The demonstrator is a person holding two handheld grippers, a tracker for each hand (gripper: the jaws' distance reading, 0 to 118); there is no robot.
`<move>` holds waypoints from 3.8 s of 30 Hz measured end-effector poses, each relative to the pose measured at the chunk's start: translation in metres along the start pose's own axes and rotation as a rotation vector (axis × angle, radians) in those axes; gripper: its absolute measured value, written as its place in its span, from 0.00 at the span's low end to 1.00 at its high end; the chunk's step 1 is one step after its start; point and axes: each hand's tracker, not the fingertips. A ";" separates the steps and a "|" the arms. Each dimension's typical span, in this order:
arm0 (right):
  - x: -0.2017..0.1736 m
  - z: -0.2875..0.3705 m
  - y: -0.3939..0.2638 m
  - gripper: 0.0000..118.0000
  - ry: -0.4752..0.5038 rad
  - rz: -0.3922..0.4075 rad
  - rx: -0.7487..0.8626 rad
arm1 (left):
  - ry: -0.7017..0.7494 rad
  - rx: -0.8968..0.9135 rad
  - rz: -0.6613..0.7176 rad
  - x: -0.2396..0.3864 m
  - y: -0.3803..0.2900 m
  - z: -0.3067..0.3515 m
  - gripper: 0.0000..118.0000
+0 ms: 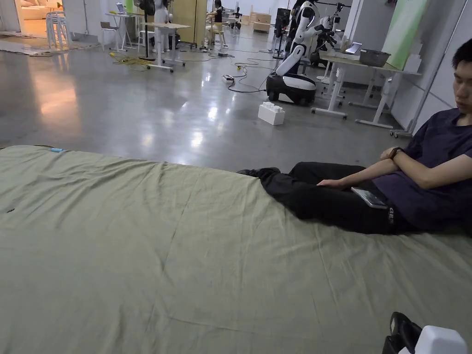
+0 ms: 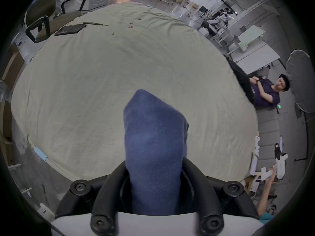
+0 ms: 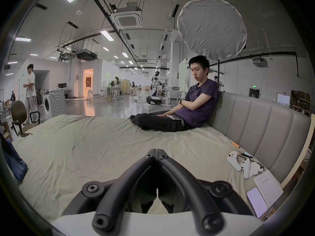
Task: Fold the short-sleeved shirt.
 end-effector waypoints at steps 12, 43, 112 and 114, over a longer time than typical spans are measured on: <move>0.002 0.002 0.000 0.01 0.010 -0.004 0.004 | 0.365 0.080 -0.111 0.019 -0.009 -0.015 0.57; -0.032 0.003 0.003 0.01 0.080 0.000 0.043 | 0.107 0.859 -0.365 0.247 -0.097 0.009 0.51; -0.032 -0.005 0.007 0.96 0.015 -0.039 0.071 | -0.031 1.071 -0.355 0.382 -0.136 -0.007 0.61; -0.032 -0.006 0.009 0.96 0.019 -0.042 0.066 | -0.026 1.077 -0.346 0.381 -0.136 -0.008 0.61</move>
